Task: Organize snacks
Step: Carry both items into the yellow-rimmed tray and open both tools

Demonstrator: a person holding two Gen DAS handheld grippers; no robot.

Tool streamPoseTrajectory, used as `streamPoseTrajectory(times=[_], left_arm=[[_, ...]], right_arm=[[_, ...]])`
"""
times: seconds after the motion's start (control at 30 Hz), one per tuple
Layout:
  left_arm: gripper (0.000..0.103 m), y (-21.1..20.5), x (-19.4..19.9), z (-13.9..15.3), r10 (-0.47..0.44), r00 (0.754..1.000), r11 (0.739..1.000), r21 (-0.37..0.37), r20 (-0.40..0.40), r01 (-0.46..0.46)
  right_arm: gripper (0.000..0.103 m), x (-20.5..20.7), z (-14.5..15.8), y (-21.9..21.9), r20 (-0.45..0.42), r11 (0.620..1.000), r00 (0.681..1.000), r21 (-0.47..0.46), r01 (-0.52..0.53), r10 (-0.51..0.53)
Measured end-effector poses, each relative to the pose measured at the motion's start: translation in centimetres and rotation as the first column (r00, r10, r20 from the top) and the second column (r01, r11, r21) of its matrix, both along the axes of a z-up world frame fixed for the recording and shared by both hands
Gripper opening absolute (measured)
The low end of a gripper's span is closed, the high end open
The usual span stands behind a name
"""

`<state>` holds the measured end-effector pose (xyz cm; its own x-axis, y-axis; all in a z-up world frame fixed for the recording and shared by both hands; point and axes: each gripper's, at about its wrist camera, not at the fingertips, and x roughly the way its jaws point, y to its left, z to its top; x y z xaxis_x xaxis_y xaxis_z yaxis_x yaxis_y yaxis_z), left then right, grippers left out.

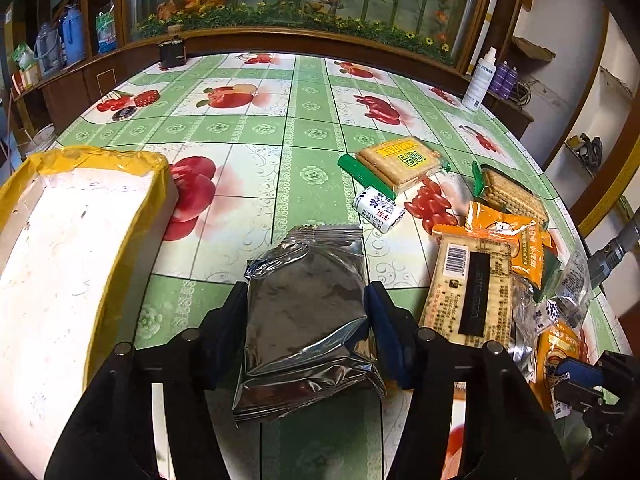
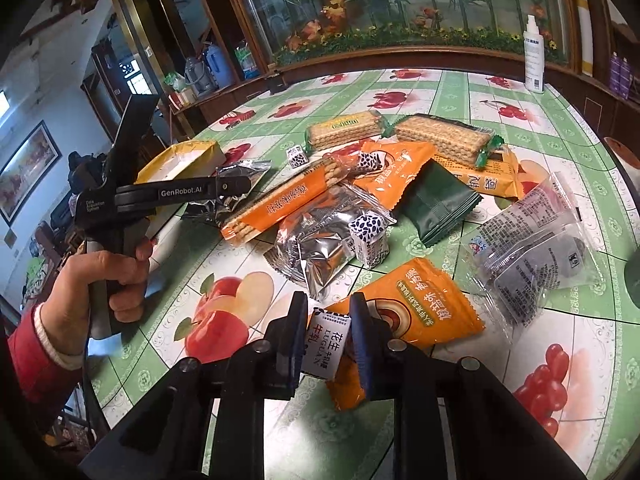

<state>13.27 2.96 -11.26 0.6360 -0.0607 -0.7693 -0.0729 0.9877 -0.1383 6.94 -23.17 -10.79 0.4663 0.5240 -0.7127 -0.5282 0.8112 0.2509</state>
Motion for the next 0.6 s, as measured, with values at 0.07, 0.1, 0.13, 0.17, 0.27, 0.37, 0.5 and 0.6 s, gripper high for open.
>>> streamPoseTrajectory(times=[0.07,0.1,0.13,0.17,0.27,0.37,0.5,0.6], left_arm=[[0.058,0.1,-0.8,0.4,0.001,1.000,1.000,0.002,0.011,-0.001],[0.058,0.1,-1.2,0.5,0.002,1.000,1.000,0.006,0.018,-0.002],[0.058,0.1,-1.7,0.8,0.003,1.000,1.000,0.011,0.025,-0.004],[0.058,0.1,-2.1,1.0,0.003,1.000,1.000,0.014,0.031,-0.004],[0.058,0.3,-3.8,1.6,0.003,0.999,1.000,0.016,0.052,-0.004],[0.058,0.8,-5.5,2.2,0.012,0.998,1.000,0.011,0.067,-0.013],[0.058,2.3,-8.0,3.1,0.048,0.995,0.998,0.028,0.086,-0.051],[0.058,3.8,-9.7,3.7,0.086,0.991,0.995,0.033,0.100,-0.089]], right_arm=[[0.022,-0.4,0.3,0.0,0.012,1.000,1.000,0.000,-0.004,0.004],[0.022,-0.5,0.4,0.0,0.016,1.000,1.000,-0.001,-0.005,0.005],[0.022,-0.7,0.5,0.1,0.017,1.000,1.000,0.000,-0.007,0.007],[0.022,-0.8,0.6,0.2,0.020,1.000,1.000,-0.001,-0.009,0.009],[0.022,-1.3,1.0,0.3,0.026,1.000,1.000,0.004,-0.013,0.013],[0.022,-1.7,1.5,0.7,0.033,1.000,0.999,0.016,-0.024,0.023],[0.022,-2.2,2.3,1.8,0.041,0.998,0.998,0.038,-0.050,0.048],[0.022,-2.4,2.8,3.1,0.041,0.995,0.996,0.060,-0.082,0.080]])
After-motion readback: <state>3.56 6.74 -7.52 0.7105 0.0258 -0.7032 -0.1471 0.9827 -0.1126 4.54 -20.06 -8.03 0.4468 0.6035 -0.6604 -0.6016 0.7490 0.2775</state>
